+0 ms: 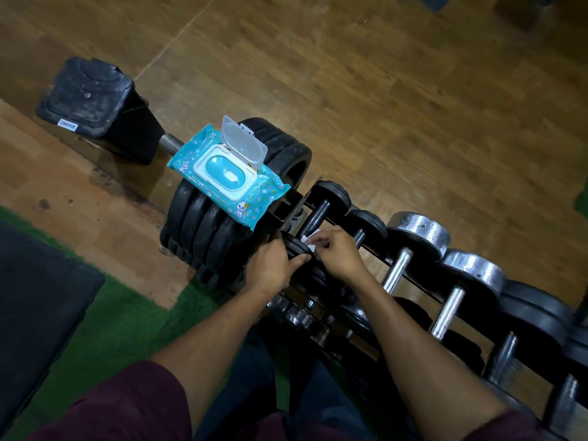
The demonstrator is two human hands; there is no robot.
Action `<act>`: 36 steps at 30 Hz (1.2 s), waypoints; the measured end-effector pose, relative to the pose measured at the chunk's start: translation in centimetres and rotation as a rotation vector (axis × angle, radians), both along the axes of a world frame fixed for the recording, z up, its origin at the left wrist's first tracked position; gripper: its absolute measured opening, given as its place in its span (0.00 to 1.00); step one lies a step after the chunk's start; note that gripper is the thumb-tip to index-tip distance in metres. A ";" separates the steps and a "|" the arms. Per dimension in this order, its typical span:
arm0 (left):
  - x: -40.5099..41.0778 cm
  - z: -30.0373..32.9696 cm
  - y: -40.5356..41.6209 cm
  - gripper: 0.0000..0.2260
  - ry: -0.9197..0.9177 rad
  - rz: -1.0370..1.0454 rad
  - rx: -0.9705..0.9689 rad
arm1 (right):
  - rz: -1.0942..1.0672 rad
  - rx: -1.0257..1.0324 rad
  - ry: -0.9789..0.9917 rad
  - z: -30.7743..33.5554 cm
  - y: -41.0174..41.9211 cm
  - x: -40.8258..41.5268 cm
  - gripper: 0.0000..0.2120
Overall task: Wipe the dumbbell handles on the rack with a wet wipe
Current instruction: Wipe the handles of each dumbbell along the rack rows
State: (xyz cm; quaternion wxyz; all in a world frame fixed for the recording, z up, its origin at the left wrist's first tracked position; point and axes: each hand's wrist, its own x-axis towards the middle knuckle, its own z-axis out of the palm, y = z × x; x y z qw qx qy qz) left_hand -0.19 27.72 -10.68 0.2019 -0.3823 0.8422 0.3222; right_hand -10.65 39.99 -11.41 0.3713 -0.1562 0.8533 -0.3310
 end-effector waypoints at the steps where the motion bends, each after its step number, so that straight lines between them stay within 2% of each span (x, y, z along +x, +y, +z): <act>1: 0.0 0.0 0.0 0.34 0.004 0.001 0.006 | -0.085 0.001 -0.030 -0.3 0.1 0.3 0.16; 5: 0.1 -0.1 -0.1 0.35 0.009 -0.005 0.010 | -0.366 0.030 -0.136 -1.4 -0.4 0.6 0.10; 9: 0.0 -0.1 -0.1 0.34 0.023 0.002 0.014 | -0.330 0.160 -0.124 -1.5 -1.6 0.4 0.10; 14: 0.0 0.0 -0.2 0.33 0.013 0.009 0.033 | -0.237 0.279 -0.321 -0.6 -2.9 -1.2 0.11; 16: 0.0 -0.1 -0.3 0.32 0.015 0.008 0.044 | -0.365 0.243 -0.376 -0.8 -3.1 -1.9 0.09; 19: -0.1 0.0 -0.2 0.31 0.013 0.012 0.059 | -0.664 0.152 -0.453 -1.6 -2.8 -2.0 0.04; 21: -0.1 0.1 -0.1 0.31 0.002 0.009 0.052 | -0.667 0.147 -0.492 -1.7 -2.8 -1.6 0.02; 25: -0.2 0.1 -0.2 0.32 0.000 0.007 0.050 | -0.504 0.185 -0.547 -0.5 -3.1 -1.4 0.04; 27: -0.2 0.1 -0.2 0.32 0.003 0.010 0.056 | -0.578 0.144 -0.582 -0.6 -3.1 -2.0 0.06; 28: -0.2 0.2 -0.2 0.33 0.000 0.010 0.055 | -0.687 0.086 -0.594 -0.9 -3.0 -2.2 0.08; 30: -0.2 0.2 -0.2 0.34 -0.008 0.005 0.046 | -0.898 -0.037 -0.573 -1.4 -3.0 -2.5 0.09; 32: -0.2 0.1 -0.2 0.36 -0.016 0.001 0.034 | -0.975 -0.104 -0.498 -2.4 -3.1 -2.4 0.13; 34: -0.3 0.0 -0.3 0.36 -0.012 -0.002 0.029 | -0.966 -0.117 -0.369 -2.2 -3.1 -2.1 0.14; 36: -0.3 0.0 -0.3 0.35 -0.014 -0.001 0.029 | -0.847 -0.058 -0.154 -1.9 -2.8 -1.8 0.13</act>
